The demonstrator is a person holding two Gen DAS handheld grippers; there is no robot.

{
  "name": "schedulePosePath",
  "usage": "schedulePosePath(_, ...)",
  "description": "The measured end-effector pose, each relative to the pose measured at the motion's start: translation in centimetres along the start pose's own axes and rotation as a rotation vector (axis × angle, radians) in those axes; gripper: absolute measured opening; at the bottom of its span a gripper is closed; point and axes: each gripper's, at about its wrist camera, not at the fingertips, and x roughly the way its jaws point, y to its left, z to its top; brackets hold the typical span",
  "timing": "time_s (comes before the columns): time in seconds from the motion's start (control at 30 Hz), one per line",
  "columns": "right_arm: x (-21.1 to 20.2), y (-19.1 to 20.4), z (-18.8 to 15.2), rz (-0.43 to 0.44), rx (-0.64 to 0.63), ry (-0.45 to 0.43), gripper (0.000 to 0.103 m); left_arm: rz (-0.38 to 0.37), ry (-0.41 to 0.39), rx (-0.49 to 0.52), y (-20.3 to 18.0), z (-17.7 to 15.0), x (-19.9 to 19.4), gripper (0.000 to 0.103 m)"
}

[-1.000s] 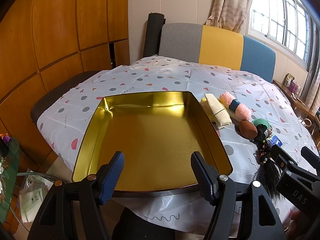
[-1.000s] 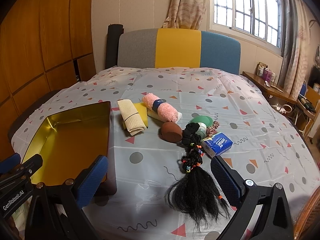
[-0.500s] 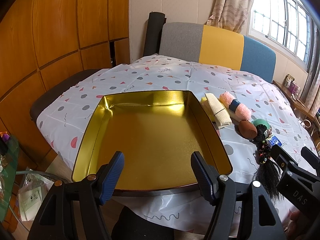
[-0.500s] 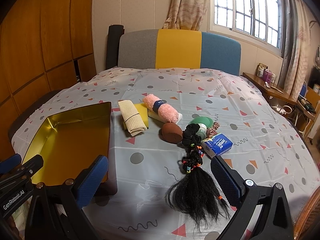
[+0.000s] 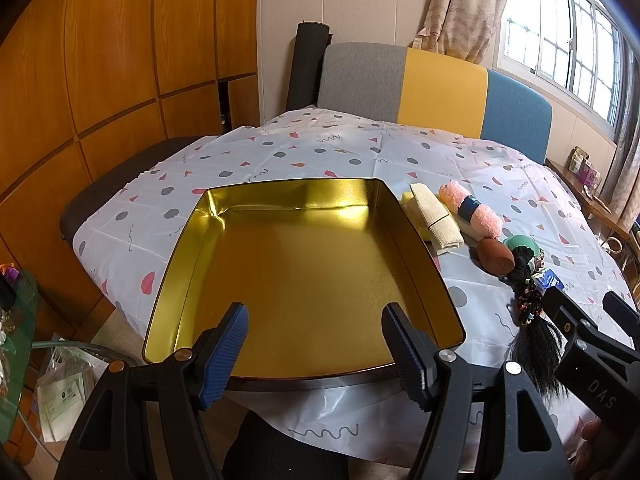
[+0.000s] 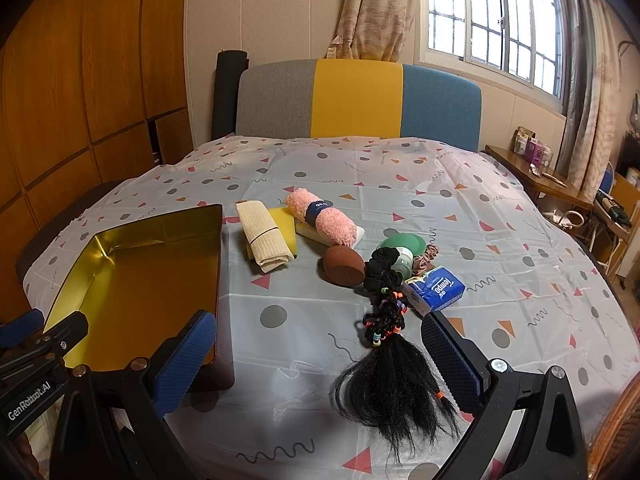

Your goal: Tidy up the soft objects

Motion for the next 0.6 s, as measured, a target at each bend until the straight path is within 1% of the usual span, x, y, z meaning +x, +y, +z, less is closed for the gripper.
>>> schedulePosePath(0.6, -0.15, -0.03, 0.09, 0.003, 0.001, -0.001, 0.103, -0.007, 0.009, 0.010, -0.23, 0.02, 0.14, 0.070)
